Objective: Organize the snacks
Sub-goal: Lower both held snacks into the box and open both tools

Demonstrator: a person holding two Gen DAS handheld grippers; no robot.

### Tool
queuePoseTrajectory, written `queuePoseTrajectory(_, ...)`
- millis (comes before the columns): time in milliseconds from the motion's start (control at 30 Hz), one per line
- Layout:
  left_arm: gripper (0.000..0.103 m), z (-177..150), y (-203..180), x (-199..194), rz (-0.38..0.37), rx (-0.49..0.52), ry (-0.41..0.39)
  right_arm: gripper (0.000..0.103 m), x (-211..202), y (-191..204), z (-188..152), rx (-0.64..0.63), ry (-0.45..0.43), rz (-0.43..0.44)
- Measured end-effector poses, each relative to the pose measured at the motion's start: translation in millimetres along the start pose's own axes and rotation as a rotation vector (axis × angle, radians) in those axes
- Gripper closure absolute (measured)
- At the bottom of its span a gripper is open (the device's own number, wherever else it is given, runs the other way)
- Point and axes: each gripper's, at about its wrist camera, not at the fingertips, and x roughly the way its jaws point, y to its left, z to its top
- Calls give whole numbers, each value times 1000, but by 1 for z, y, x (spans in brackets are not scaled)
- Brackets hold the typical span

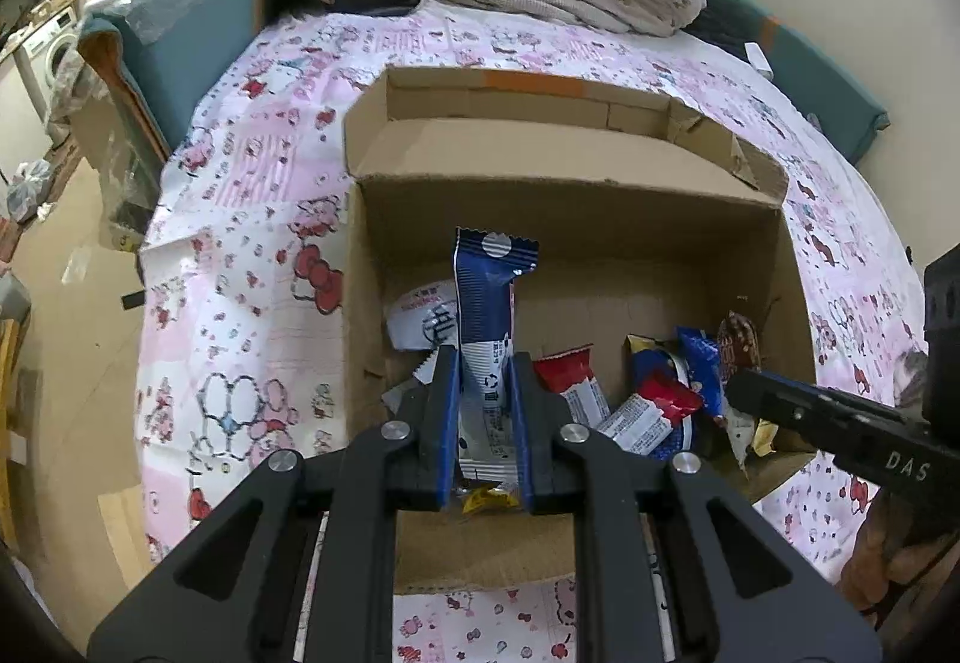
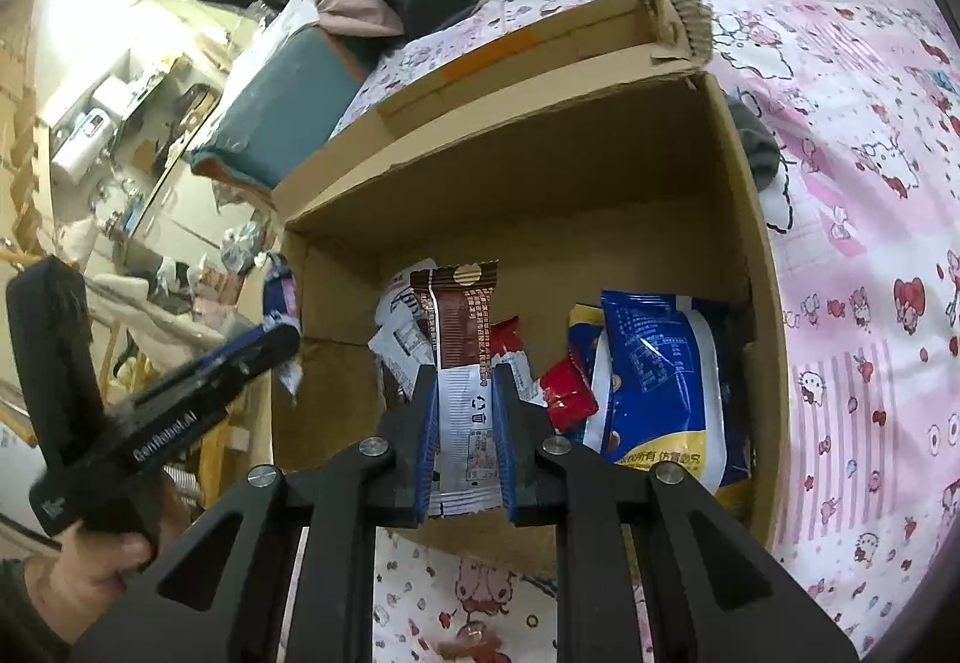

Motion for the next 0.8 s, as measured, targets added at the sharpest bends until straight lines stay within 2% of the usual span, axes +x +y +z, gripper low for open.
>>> queuePoseTrajectory(167, 89, -4, -5, 7, 8, 28, 11, 85, 5, -11, -2, 57, 16, 7)
queuePoseTrajectory(333, 89, -8, -9, 9, 10, 45, 14, 85, 9, -15, -2, 63, 36, -7)
queuePoseTrajectory(733, 88, -8, -6, 8, -7, 21, 21, 81, 9, -16, 4, 100, 31, 38)
queuePoseTrajectory(800, 84, -8, -5, 5, -10, 12, 16, 79, 7, -16, 5, 101, 20, 32)
